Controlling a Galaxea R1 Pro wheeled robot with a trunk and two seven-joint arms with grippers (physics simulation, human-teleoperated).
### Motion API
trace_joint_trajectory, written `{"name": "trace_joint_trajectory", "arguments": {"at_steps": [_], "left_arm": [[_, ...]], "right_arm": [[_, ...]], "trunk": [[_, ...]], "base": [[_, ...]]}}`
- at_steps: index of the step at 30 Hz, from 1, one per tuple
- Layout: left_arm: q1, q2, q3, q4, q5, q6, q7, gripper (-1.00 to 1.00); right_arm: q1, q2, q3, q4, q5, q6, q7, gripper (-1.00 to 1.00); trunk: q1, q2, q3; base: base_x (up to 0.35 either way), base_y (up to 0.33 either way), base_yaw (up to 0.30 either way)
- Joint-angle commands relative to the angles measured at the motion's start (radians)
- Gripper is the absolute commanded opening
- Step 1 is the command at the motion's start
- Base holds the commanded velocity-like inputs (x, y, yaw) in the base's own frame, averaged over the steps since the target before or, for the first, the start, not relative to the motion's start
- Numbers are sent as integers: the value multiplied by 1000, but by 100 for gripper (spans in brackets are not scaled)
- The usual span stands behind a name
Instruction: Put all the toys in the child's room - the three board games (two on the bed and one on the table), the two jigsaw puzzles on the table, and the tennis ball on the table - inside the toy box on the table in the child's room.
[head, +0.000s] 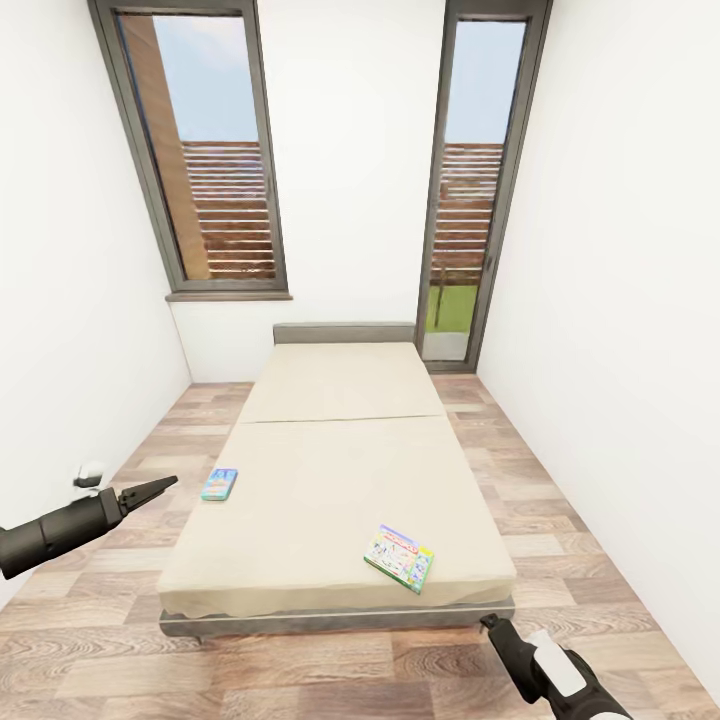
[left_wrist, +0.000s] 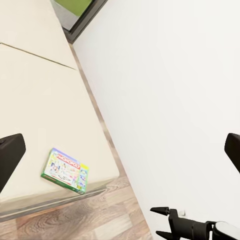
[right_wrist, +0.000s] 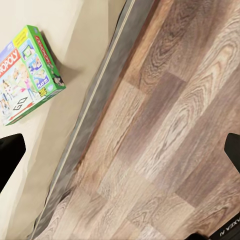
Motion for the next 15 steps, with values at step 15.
{"name": "trace_joint_trajectory", "arguments": {"at_steps": [15], "left_arm": [[-1, 1, 2, 0, -2, 8, -2, 100]], "right_arm": [[0, 4, -2, -2, -10, 5, -7, 100]], "trunk": [[58, -107, -49]], "base": [[0, 0, 0]]}}
